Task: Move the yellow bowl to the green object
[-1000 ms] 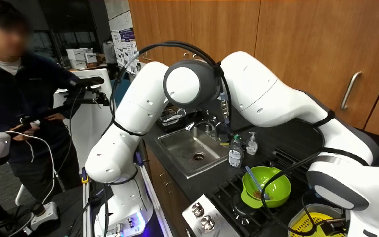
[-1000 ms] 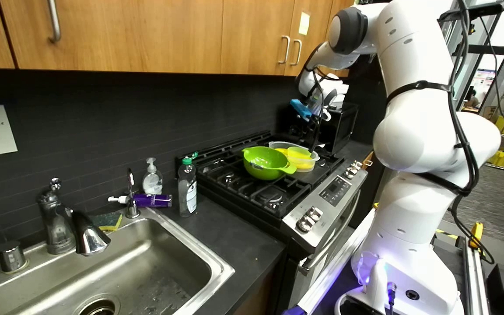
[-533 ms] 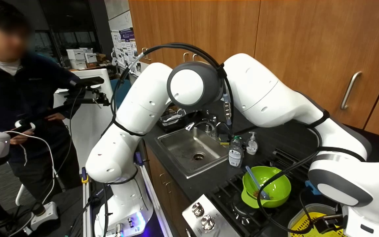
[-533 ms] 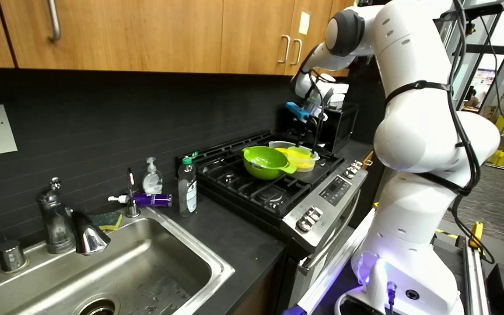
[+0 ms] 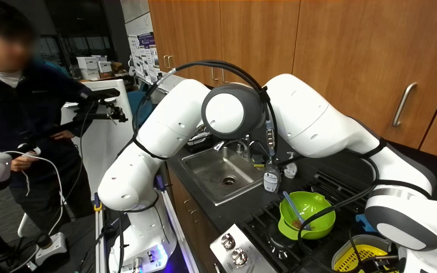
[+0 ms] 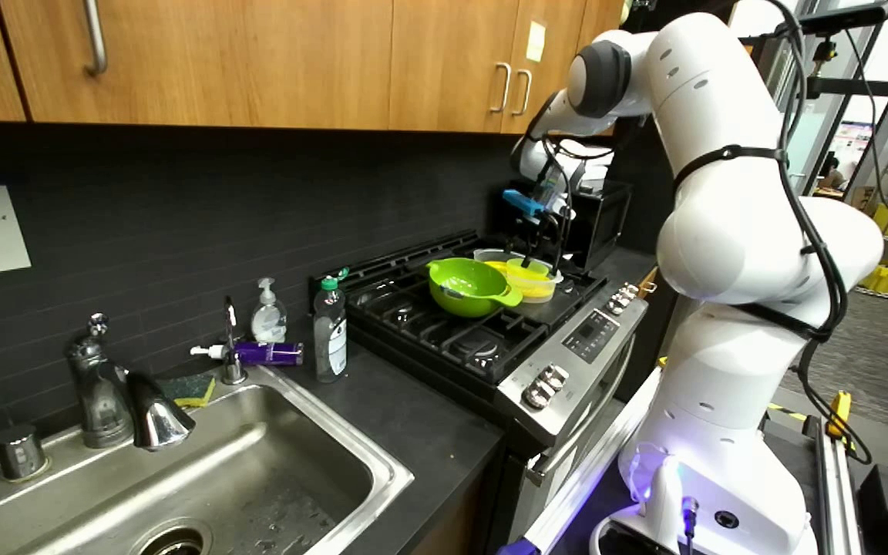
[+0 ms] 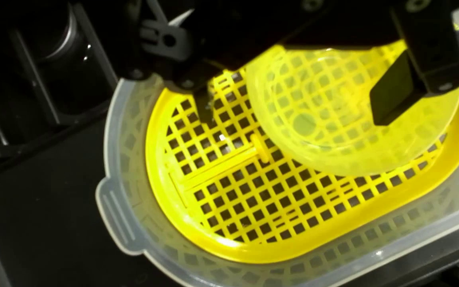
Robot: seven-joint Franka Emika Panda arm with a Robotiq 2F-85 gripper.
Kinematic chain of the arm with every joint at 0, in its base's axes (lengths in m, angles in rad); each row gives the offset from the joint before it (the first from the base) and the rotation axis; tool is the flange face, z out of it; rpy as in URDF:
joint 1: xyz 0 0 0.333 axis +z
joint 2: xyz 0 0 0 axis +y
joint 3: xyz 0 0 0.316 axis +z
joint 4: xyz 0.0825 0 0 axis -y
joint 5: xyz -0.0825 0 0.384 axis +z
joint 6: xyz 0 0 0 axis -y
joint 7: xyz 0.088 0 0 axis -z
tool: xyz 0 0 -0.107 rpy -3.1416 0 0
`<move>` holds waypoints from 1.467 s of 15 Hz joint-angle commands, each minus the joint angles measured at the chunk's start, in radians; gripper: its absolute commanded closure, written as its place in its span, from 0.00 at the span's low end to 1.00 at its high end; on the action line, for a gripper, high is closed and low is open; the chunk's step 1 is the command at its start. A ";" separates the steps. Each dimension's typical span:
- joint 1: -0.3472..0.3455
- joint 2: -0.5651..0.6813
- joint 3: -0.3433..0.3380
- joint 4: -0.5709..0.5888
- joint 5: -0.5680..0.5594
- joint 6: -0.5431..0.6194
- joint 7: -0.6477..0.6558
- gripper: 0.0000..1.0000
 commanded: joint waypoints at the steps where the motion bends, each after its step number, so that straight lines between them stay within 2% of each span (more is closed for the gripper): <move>1: -0.017 0.046 0.003 0.082 -0.029 -0.060 0.053 0.00; 3: -0.023 0.062 0.004 0.107 -0.033 -0.075 0.063 0.00; 4: -0.026 0.068 0.004 0.117 -0.035 -0.082 0.068 0.04; 5: -0.028 0.075 0.005 0.128 -0.039 -0.086 0.073 0.15; 7: -0.033 0.090 0.007 0.150 -0.047 -0.096 0.086 0.25; 8: -0.035 0.095 0.008 0.159 -0.049 -0.101 0.091 0.36; 9: -0.038 0.100 0.010 0.167 -0.050 -0.104 0.093 0.43; 10: -0.040 0.106 0.011 0.176 -0.050 -0.108 0.096 0.30; 11: -0.042 0.111 0.012 0.183 -0.051 -0.111 0.102 0.10; 14: -0.045 0.122 0.015 0.200 -0.052 -0.118 0.109 0.01; 15: -0.046 0.127 0.015 0.208 -0.052 -0.119 0.113 0.08; 16: -0.046 0.129 0.016 0.210 -0.053 -0.120 0.114 0.33; 17: -0.046 0.132 0.016 0.215 -0.054 -0.121 0.119 0.33; 19: -0.046 0.136 0.017 0.222 -0.055 -0.122 0.124 0.41; 22: -0.047 0.137 0.018 0.225 -0.055 -0.121 0.128 0.67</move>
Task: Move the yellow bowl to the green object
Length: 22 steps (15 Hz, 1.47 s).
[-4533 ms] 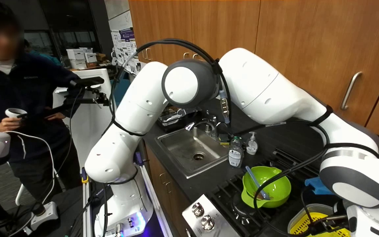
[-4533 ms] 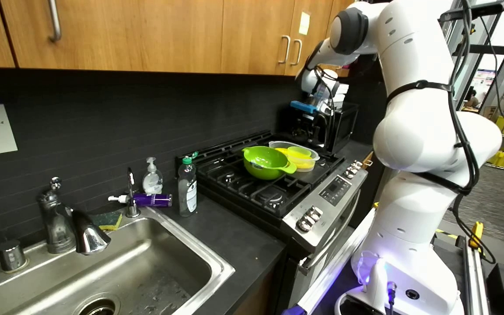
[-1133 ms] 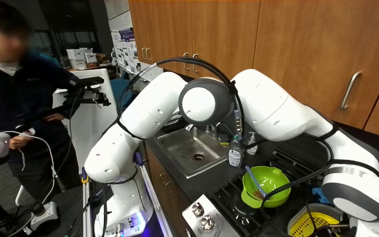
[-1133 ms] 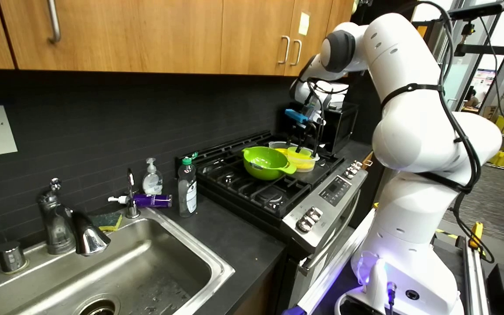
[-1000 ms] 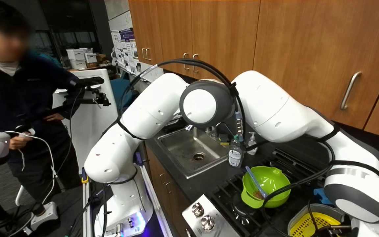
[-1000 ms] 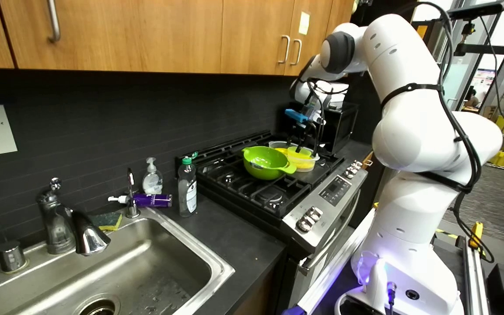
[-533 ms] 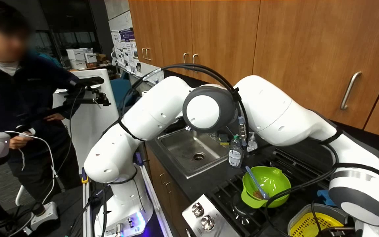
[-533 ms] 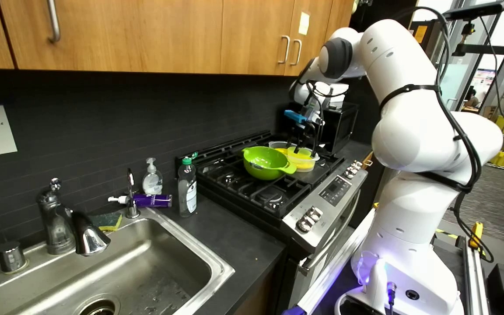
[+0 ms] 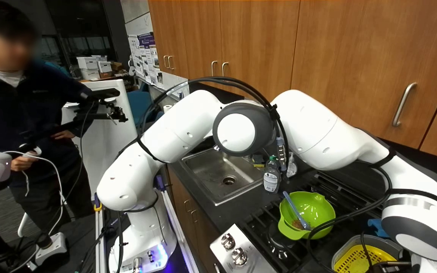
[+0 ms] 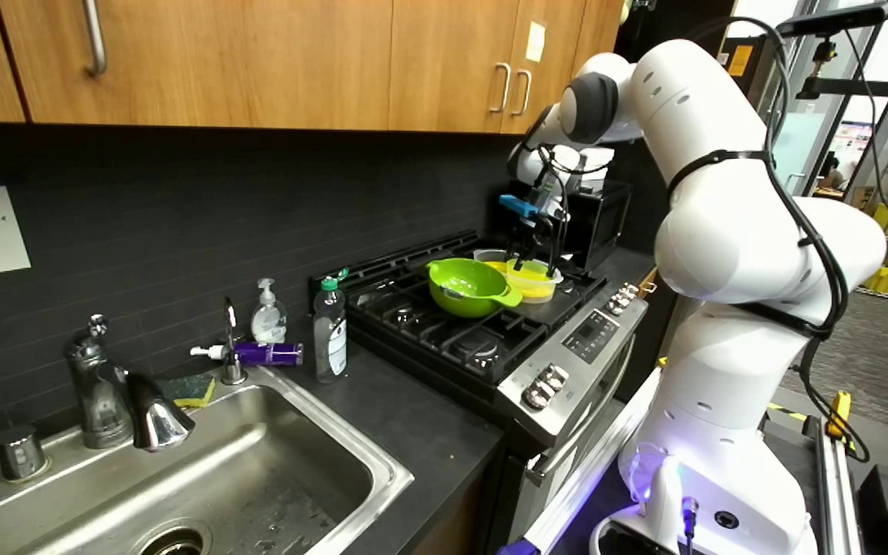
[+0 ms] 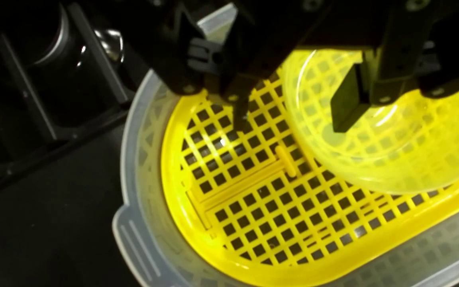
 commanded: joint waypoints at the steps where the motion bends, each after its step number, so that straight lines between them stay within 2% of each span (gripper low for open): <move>1: -0.014 0.012 0.014 0.038 -0.028 -0.027 0.035 0.74; 3: -0.015 0.013 0.015 0.042 -0.028 -0.027 0.037 0.89; 5: -0.015 0.014 0.015 0.042 -0.028 -0.023 0.041 0.99; 11: -0.013 -0.066 -0.001 -0.038 -0.057 -0.026 0.010 0.99; 14: 0.009 -0.112 -0.042 -0.093 -0.067 -0.023 0.003 1.00; 17: -0.009 -0.157 -0.030 -0.138 -0.119 -0.012 0.000 0.99; 22: -0.022 -0.224 -0.024 -0.210 -0.138 -0.006 -0.028 0.99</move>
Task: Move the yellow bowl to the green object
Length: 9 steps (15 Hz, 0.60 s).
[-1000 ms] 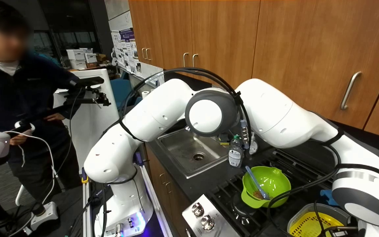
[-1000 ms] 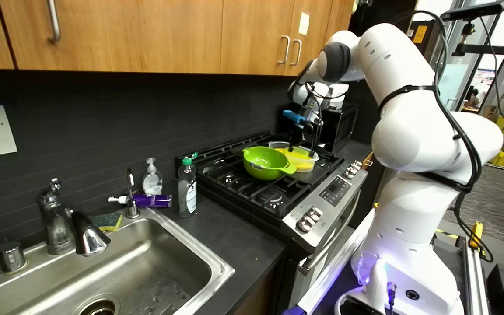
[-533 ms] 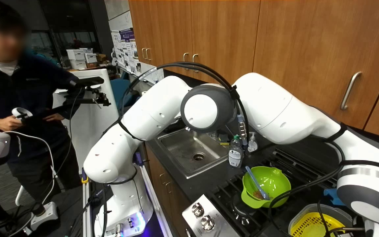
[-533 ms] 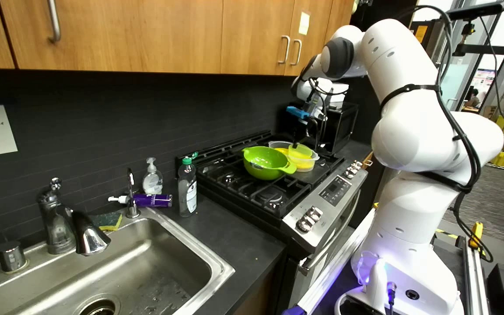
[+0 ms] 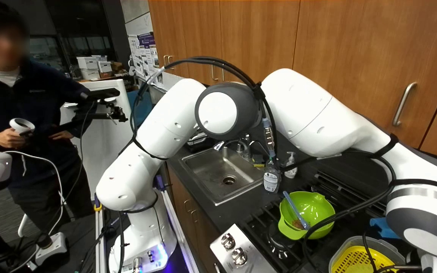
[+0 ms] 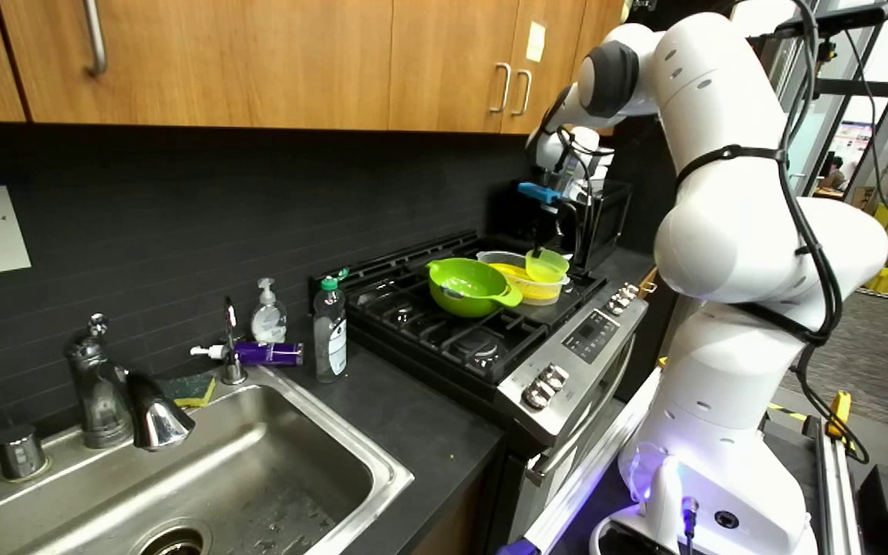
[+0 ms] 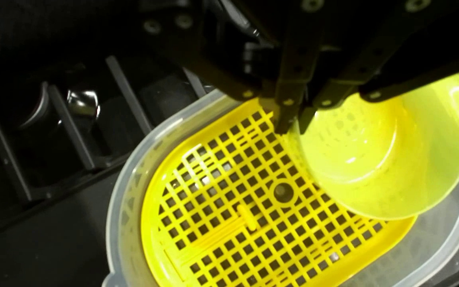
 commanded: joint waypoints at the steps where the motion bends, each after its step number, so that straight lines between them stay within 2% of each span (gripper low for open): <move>1: -0.006 -0.089 0.007 -0.094 -0.020 0.006 -0.034 0.99; 9: -0.004 -0.215 0.001 -0.225 -0.004 0.023 -0.107 0.99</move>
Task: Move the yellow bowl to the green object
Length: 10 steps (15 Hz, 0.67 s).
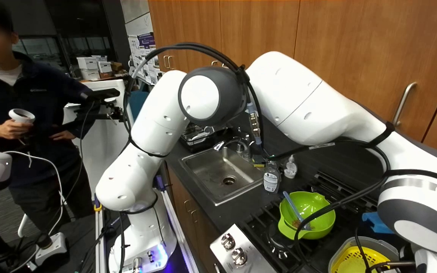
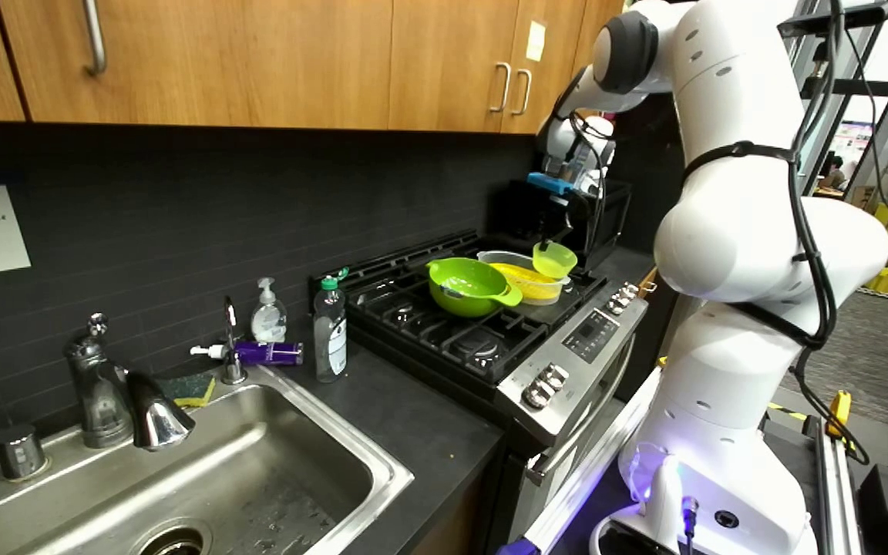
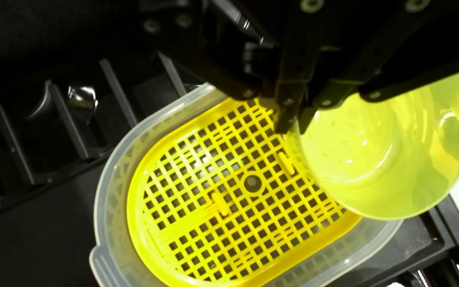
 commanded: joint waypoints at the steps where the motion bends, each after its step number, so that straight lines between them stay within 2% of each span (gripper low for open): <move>1: 0.004 -0.109 0.000 -0.116 -0.003 0.024 -0.051 0.99; 6: 0.026 -0.181 -0.010 -0.191 -0.026 0.027 -0.080 0.99; 10: 0.097 -0.263 -0.032 -0.281 -0.100 0.095 -0.053 0.99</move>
